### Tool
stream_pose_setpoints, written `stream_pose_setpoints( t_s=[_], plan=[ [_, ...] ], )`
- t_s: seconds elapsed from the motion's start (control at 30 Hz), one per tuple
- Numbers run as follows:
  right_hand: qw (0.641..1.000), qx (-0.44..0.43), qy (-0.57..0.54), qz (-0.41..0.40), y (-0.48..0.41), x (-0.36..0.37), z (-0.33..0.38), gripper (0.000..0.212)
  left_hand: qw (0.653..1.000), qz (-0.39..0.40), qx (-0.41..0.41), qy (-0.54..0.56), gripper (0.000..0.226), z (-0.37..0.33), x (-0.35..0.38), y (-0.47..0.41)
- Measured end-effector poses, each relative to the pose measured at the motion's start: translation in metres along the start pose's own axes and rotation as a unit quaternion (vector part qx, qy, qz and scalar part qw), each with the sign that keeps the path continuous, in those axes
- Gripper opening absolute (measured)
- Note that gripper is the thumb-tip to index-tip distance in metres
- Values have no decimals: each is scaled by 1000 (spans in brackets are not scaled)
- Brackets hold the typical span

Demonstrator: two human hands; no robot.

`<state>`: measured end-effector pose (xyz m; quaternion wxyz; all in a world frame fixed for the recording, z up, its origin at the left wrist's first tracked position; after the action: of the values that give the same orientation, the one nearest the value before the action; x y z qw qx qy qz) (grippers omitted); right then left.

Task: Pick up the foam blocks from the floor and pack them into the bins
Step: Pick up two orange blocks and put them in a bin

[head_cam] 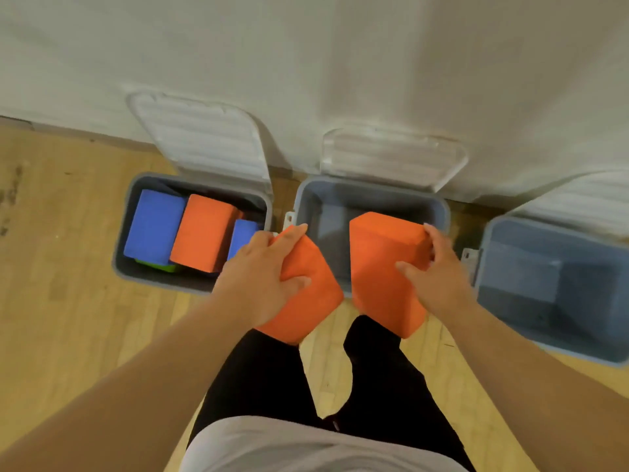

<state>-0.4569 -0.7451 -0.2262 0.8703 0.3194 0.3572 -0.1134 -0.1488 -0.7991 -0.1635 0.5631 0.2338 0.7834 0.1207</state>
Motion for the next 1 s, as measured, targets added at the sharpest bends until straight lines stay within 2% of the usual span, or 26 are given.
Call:
stream_pose_setpoints(
  t_s=[0.27,0.4,0.47,0.53,0.57,0.6,0.67,0.73,0.8,1.0],
  plan=[
    [997,39,6,69,-159,157,-52,91,991,121,-15,62,85,58,132,-128],
    [985,82,21,152,-217,251,-77,108,984,156,-18,81,83,93,188,-183],
    [976,101,-19,192,-221,278,-89,110,982,167,-11,82,83,102,206,-204],
    [947,122,-115,274,-201,304,-96,107,980,177,-2,94,82,104,218,-219],
    [927,127,-147,321,-186,313,-98,114,978,182,1,103,82,103,221,-225],
    [909,129,-158,363,-170,319,-103,123,976,188,4,113,82,101,224,-232],
    [886,129,-179,409,-141,320,-109,126,970,199,6,137,81,94,229,-243],
    [889,124,-197,395,-131,313,-115,115,964,213,9,159,80,84,233,-254],
    [908,123,-184,355,-136,304,-124,104,957,234,11,173,81,73,242,-262],
    [926,99,-165,324,-170,288,-148,95,951,252,20,176,84,40,271,-295]
  ],
)
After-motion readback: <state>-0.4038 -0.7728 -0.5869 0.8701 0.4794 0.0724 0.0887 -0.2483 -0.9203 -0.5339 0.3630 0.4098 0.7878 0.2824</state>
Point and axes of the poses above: each hand's wrist, its own y-axis away from the middle knuckle, its own x-axis out of the palm, z = x × y, the point moved 10 cm from there along -y, towards the middle knuckle, and after that the axes turned 8 degrees about -z, right-handed, at the moved point
